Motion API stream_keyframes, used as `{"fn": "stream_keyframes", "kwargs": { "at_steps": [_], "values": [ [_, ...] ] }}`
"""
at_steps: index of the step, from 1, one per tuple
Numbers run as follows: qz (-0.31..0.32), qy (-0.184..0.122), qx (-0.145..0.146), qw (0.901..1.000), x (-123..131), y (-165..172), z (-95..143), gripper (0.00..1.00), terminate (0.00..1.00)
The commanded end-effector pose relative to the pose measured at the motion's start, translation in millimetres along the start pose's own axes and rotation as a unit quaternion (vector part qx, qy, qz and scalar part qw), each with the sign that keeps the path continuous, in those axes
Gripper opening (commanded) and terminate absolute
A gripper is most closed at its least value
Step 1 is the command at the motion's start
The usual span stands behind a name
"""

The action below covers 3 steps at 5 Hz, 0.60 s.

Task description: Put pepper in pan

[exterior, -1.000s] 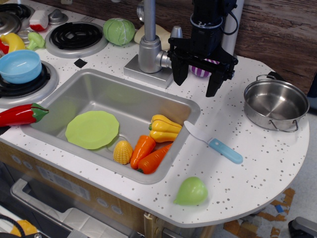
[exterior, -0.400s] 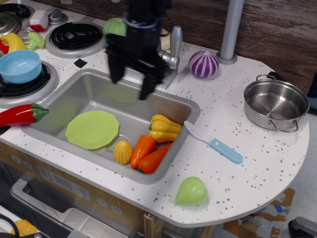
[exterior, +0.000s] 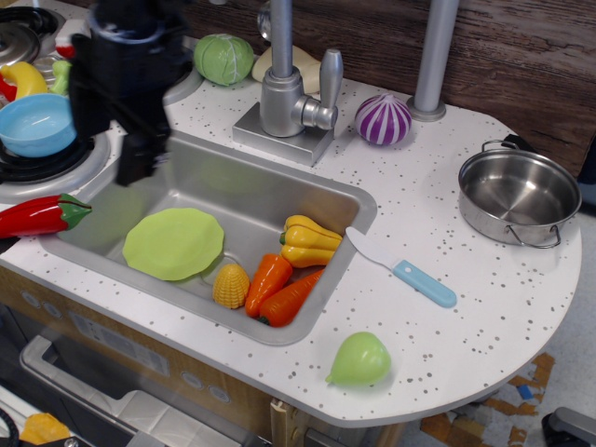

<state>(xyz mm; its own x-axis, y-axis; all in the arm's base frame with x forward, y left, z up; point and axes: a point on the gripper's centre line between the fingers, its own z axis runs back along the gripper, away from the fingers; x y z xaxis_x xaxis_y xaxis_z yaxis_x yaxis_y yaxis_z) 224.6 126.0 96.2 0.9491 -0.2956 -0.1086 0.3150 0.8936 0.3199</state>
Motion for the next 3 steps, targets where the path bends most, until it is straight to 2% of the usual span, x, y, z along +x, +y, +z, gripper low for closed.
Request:
{"fn": "stream_keyframes", "kwargs": {
  "at_steps": [1,3],
  "values": [
    [-0.050,-0.032,0.023,0.9980,-30.1,33.7,-17.2,1.00,0.00],
    [-0.082,-0.074,0.005,0.9939,-40.8,48.5,-54.2,1.00,0.00]
  ]
}}
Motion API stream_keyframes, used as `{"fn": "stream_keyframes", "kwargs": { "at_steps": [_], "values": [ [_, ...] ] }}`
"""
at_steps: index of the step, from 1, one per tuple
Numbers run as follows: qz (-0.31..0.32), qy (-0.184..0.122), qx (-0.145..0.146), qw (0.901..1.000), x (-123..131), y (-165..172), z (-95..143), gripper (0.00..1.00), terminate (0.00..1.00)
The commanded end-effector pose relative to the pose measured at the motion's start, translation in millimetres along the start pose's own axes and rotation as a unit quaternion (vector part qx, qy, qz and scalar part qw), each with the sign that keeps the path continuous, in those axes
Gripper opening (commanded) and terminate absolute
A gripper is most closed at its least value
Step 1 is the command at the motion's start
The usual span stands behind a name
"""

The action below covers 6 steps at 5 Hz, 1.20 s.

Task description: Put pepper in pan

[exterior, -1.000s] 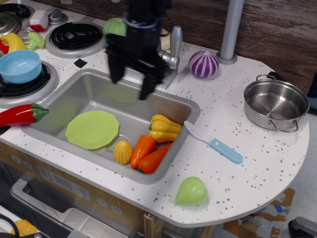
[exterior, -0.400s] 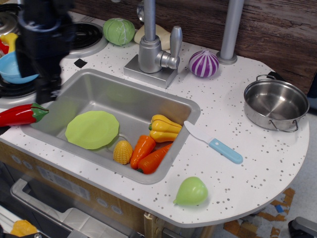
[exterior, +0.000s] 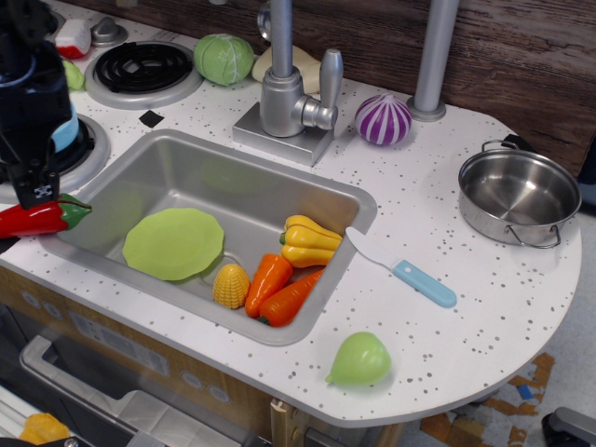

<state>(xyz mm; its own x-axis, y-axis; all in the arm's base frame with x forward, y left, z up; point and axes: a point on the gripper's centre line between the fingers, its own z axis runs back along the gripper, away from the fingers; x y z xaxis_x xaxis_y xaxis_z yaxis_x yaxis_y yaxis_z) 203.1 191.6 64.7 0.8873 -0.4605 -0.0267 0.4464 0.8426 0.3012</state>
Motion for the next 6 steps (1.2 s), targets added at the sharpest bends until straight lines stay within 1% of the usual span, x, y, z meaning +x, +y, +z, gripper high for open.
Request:
{"fn": "stream_keyframes", "kwargs": {
  "at_steps": [1,3,4,5,6],
  "values": [
    [-0.019,-0.034,-0.007,0.9992,-9.2,5.6,-21.7,1.00,0.00],
    [-0.018,-0.065,-0.026,0.9974,-10.4,1.9,-50.5,1.00,0.00],
    [-0.013,-0.075,-0.033,0.9966,-9.6,1.9,-59.9,1.00,0.00],
    [0.009,-0.062,-0.032,0.9975,-1.7,-1.2,-50.6,0.00,0.00],
    [0.041,-0.031,-0.019,0.9985,18.5,-6.0,-20.8,0.00,0.00]
  ]
}}
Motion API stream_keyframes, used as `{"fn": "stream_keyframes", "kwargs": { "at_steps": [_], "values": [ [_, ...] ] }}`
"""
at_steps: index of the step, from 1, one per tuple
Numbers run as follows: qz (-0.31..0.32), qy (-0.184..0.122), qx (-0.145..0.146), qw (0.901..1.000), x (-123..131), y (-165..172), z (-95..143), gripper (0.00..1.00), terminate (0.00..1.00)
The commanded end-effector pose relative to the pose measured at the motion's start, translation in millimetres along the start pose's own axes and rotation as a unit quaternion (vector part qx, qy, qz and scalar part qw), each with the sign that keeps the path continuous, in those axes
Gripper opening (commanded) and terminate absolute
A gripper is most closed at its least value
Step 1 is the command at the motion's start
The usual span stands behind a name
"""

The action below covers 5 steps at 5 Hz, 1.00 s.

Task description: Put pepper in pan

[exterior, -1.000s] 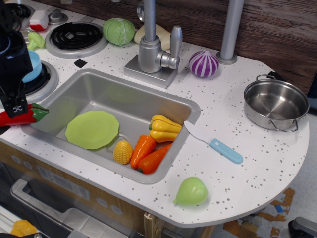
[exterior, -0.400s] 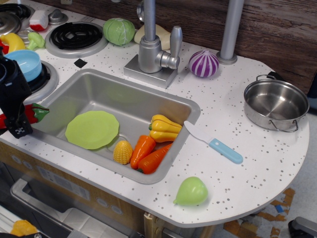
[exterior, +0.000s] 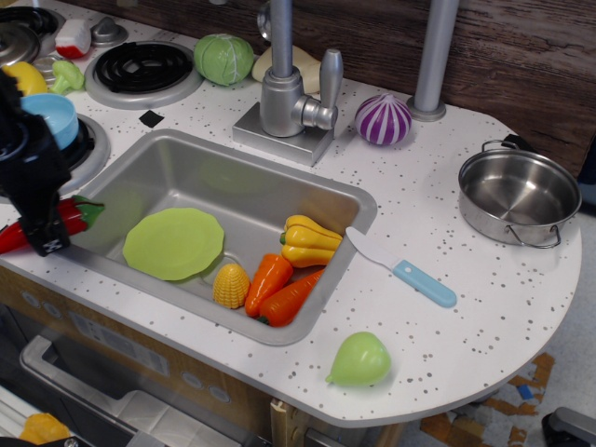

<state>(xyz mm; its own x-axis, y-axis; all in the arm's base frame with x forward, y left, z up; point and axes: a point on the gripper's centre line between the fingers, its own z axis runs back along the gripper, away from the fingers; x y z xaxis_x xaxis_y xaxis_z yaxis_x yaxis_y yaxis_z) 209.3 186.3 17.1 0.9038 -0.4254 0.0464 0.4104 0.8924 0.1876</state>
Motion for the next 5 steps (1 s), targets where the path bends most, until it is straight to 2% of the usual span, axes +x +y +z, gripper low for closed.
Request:
{"fn": "stream_keyframes", "kwargs": {
  "at_steps": [1,2,3,4,5],
  "values": [
    [0.062,0.030,0.032,0.9971,53.6,-10.6,58.6,0.00,0.00],
    [0.110,0.042,0.029,0.9926,103.1,-37.3,80.1,0.00,0.00],
    [0.136,0.058,0.038,0.9883,149.3,-69.2,89.7,0.00,0.00],
    [0.151,0.072,0.018,0.9857,190.9,-102.9,98.7,0.00,0.00],
    [0.116,0.066,-0.025,0.9907,231.2,-139.2,98.0,0.00,0.00]
  ]
}}
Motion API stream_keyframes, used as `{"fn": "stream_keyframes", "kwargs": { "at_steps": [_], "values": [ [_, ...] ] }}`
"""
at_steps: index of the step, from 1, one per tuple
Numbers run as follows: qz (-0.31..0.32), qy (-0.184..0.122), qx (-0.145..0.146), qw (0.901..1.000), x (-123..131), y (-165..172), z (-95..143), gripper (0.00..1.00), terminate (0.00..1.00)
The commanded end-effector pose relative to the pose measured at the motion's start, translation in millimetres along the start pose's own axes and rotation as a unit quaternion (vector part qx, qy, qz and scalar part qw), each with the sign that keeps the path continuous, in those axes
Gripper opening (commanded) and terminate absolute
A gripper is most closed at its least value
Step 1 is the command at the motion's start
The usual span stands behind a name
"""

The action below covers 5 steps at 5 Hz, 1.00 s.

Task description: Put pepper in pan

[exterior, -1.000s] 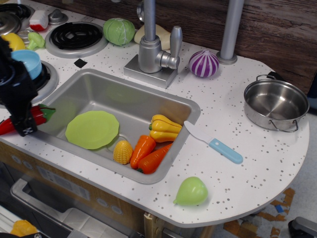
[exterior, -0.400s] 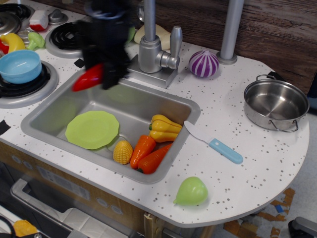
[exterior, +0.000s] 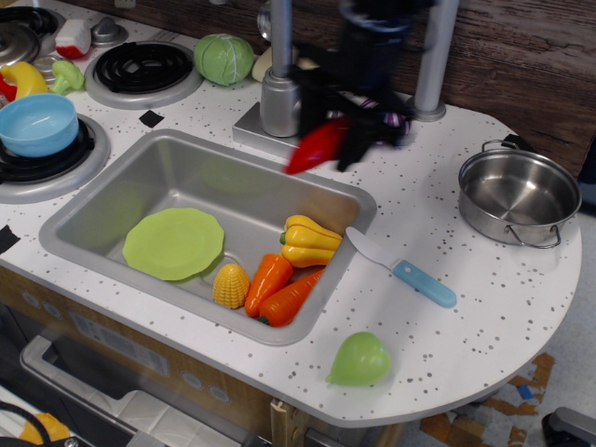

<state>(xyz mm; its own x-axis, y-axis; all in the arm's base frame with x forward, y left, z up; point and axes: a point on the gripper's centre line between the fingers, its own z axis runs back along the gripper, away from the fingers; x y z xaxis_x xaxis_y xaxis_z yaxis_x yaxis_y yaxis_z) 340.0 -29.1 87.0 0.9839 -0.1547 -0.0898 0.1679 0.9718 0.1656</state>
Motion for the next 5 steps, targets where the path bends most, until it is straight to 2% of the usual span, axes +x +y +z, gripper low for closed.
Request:
{"fn": "stream_keyframes", "kwargs": {
  "at_steps": [1,2,3,4,5],
  "values": [
    [-0.047,-0.024,-0.024,0.9983,40.2,-43.0,21.8,0.00,0.00],
    [-0.076,-0.047,-0.014,0.9959,62.1,-63.3,23.4,0.00,0.00],
    [-0.118,-0.044,0.000,0.9920,75.7,-67.6,29.9,0.00,0.00],
    [-0.127,-0.058,-0.027,0.9898,80.2,-72.1,25.0,0.00,0.00],
    [-0.136,-0.079,-0.035,0.9869,81.5,-70.1,21.7,1.00,0.00]
  ]
}}
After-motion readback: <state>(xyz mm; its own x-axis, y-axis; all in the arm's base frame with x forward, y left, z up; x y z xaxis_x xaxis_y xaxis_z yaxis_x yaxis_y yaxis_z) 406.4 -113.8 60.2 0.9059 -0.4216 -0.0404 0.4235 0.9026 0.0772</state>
